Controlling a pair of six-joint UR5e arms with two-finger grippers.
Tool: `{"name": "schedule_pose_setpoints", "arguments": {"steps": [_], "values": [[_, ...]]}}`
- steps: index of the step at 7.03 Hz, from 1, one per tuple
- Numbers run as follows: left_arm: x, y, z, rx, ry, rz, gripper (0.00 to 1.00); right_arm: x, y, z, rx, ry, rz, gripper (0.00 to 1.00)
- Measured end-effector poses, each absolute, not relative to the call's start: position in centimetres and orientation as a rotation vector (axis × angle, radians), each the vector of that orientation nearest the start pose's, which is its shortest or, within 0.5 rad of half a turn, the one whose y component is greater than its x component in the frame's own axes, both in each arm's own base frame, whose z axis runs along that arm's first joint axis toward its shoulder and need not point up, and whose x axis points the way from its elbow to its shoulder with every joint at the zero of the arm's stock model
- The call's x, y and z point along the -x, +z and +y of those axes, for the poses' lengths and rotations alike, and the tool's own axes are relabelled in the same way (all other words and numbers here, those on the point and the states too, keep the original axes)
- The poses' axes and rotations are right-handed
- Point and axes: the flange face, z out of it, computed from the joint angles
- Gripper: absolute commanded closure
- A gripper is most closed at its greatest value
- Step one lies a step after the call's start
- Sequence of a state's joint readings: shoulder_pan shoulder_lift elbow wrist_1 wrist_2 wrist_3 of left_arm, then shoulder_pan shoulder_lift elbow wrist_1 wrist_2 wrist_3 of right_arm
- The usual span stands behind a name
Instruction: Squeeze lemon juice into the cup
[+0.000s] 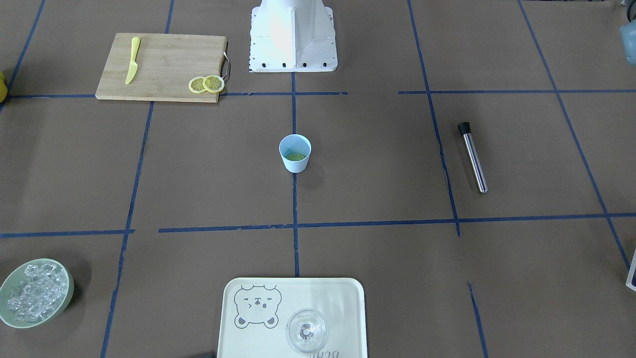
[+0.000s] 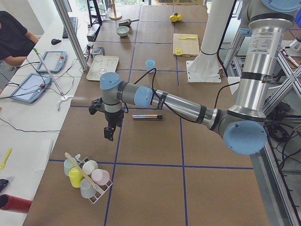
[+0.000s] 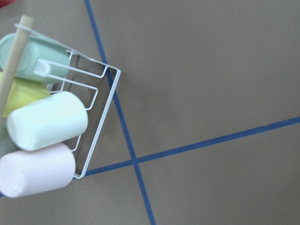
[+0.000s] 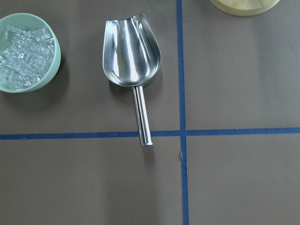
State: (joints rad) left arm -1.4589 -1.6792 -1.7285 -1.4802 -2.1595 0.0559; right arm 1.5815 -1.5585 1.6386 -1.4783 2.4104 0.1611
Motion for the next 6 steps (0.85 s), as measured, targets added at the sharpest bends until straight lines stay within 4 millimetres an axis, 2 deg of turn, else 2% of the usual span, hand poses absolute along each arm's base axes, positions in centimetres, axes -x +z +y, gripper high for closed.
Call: {"name": "schedule_pose_setpoints", "arguments": {"steps": [1, 3, 4, 6], "values": [[3.0, 56.9, -52.6, -0.136, 0.201, 0.606, 0.0, -6.5, 60.8, -50.3, -0.092, 0.092, -0.848, 0.0], [5.1, 60.3, -51.1, -0.095, 0.15, 0.638, 0.0, -6.4, 61.0, -50.2, -0.086, 0.098, -0.85, 0.0], [6.1, 61.2, -51.1, -0.086, 0.125, 0.645, 0.0, -6.4, 60.9, -50.2, -0.086, 0.099, -0.851, 0.0], [6.6, 61.3, -51.6, -0.104, 0.114, 0.646, 0.0, -6.4, 60.7, -50.1, -0.088, 0.099, -0.855, 0.0]]}}
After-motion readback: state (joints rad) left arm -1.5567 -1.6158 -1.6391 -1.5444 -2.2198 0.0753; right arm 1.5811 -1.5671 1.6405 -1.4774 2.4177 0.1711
